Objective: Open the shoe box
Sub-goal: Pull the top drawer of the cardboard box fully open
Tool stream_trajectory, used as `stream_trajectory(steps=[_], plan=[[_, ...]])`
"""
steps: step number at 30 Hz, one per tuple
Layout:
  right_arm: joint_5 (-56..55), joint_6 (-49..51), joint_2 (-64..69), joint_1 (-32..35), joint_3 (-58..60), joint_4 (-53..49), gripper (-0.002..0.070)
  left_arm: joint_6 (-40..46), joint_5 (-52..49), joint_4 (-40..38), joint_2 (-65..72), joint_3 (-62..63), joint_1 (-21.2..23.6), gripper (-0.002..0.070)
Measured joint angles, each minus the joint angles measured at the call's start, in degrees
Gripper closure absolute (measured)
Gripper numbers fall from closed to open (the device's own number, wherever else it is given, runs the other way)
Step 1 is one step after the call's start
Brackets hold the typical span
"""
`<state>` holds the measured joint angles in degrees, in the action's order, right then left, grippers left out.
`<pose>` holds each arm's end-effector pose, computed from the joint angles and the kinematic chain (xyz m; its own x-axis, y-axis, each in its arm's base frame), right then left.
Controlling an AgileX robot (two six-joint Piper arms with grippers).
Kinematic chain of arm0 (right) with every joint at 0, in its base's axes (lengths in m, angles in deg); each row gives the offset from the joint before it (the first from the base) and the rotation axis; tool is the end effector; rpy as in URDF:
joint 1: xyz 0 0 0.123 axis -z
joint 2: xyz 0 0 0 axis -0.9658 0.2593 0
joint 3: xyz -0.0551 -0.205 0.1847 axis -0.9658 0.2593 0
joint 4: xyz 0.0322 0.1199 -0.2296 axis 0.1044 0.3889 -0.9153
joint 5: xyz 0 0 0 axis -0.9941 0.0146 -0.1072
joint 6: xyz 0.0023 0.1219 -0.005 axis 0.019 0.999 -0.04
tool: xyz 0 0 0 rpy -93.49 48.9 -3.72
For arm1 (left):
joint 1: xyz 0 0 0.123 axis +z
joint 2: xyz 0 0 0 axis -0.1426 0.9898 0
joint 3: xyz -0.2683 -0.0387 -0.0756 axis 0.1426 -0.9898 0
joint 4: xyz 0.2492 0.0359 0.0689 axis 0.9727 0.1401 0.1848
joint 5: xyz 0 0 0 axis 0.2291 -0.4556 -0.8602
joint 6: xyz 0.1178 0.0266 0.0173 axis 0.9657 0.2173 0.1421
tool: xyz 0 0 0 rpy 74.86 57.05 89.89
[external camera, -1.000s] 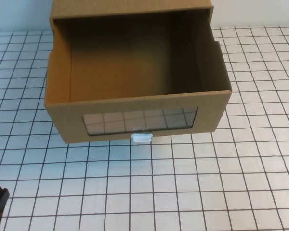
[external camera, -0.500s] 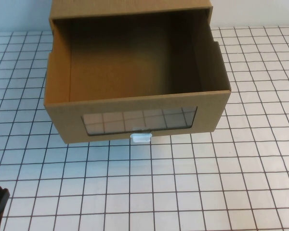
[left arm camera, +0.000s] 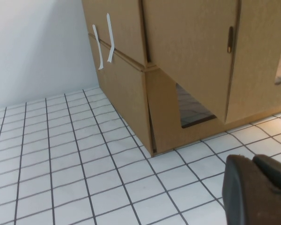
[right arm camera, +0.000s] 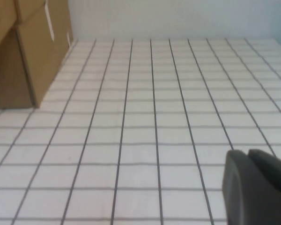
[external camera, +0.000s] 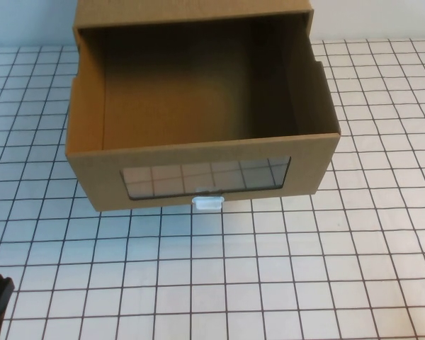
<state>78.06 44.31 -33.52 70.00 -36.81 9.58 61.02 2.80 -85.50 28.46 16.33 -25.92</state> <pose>0.0993 0.0058 0.1798 -0.1631 0.0509 -0.9853 -0.0530 0.9968 0.0603 0.1023 -0.0349 0.1925 -0.0122 0.1555 -0.9878 0.3251 0.9348 0.1431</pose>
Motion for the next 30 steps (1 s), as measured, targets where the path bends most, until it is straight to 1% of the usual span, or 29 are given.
stream_trajectory(steps=[3,6,30], plan=[[5.29,0.00,-0.05,0.34,0.00,0.23,0.0689,0.00,0.00,0.00,0.00,0.00,0.00,0.0677],[7.10,0.00,-0.05,0.34,0.00,0.46,0.0689,0.00,0.00,0.00,0.00,0.00,0.00,0.0677],[7.55,0.00,-0.05,0.34,0.00,0.46,0.0689,0.00,-0.10,0.49,0.00,0.00,0.00,0.0677]])
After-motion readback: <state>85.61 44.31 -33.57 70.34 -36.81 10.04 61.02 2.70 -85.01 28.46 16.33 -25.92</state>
